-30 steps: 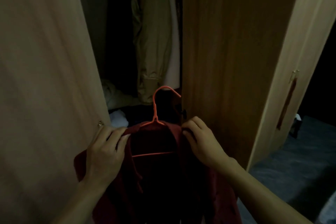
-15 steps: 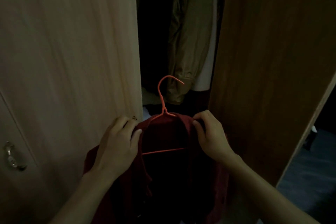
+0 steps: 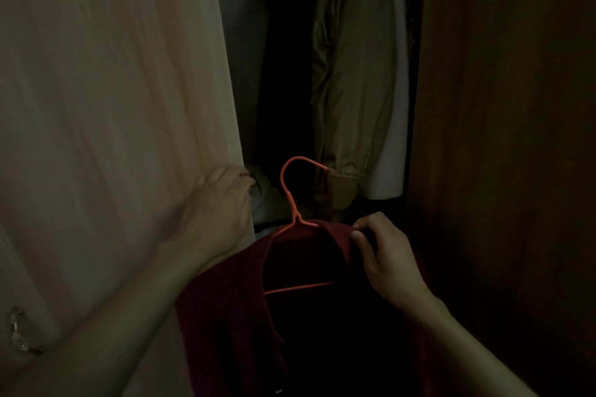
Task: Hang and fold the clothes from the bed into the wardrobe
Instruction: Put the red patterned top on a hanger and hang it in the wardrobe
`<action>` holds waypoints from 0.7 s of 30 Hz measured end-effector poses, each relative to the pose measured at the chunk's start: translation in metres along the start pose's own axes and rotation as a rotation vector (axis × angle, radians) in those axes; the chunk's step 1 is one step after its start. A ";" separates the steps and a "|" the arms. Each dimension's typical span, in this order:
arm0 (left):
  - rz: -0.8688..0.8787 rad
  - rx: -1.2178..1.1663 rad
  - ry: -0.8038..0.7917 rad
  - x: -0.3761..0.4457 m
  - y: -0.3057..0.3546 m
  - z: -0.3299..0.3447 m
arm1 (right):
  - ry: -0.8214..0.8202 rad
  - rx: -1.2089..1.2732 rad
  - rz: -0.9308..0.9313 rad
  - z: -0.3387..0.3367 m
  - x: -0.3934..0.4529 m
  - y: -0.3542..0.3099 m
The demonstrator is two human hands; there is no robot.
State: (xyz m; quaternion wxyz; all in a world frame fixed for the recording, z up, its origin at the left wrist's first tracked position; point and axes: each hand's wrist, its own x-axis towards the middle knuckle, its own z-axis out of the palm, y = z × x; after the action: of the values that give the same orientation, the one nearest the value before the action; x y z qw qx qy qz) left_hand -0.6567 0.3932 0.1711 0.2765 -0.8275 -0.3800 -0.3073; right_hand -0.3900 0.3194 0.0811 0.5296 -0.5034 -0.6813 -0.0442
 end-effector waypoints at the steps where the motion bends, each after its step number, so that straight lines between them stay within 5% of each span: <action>1: 0.004 0.076 -0.071 0.011 -0.006 0.007 | -0.005 0.014 -0.012 0.001 0.006 0.008; 8: 0.066 0.497 -0.435 0.038 -0.024 0.034 | -0.024 0.076 -0.059 0.014 0.040 0.051; 21: 0.018 0.633 -0.561 0.030 0.024 0.001 | 0.010 0.099 -0.080 0.003 0.034 0.033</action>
State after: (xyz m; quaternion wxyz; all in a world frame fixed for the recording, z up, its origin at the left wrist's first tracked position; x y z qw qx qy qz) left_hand -0.6217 0.3939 0.1868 0.4055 -0.7566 -0.5089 0.0642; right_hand -0.3653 0.3587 0.0900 0.5549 -0.4489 -0.6996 -0.0341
